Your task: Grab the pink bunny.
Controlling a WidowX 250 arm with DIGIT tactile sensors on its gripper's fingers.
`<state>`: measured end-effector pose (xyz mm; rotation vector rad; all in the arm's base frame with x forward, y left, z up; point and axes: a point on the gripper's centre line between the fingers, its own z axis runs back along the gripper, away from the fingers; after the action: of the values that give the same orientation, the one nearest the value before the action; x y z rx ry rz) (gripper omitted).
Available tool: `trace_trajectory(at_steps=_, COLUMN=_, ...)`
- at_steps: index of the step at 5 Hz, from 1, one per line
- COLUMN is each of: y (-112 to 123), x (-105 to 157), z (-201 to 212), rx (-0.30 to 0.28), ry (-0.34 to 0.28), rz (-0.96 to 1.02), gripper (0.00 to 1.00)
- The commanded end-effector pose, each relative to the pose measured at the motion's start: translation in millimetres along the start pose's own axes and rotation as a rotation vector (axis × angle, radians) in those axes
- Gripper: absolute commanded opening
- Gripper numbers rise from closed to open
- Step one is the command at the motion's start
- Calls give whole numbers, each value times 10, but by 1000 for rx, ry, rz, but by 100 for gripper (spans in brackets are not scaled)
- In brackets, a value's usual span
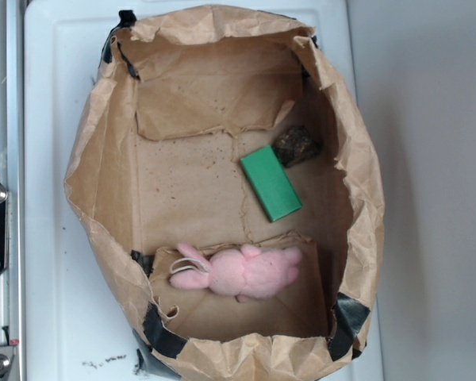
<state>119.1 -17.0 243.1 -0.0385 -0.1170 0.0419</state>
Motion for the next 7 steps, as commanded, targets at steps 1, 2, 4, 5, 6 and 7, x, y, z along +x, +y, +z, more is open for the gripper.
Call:
trace_trajectory(at_steps=1, y=0, x=0, z=0, rx=0, ry=0, rz=0, gripper=100)
trace_trajectory(at_steps=2, y=-165, x=430, z=-115, rx=-6, ry=-61, rz=65, gripper=100)
trace_trajectory(at_steps=4, y=-21, x=1134, z=-508, rx=-1, ry=-133, rz=40, gripper=100)
trace_trajectory(at_steps=5, y=203, x=1377, z=-841, rx=-28, ry=-189, rz=157, gripper=100)
trace_trajectory(at_steps=6, y=283, x=1566, z=-1161, rx=-61, ry=-161, rz=230, gripper=100)
trace_trajectory(at_steps=7, y=241, x=1630, z=-1425, rx=-55, ry=-145, rz=280, gripper=100)
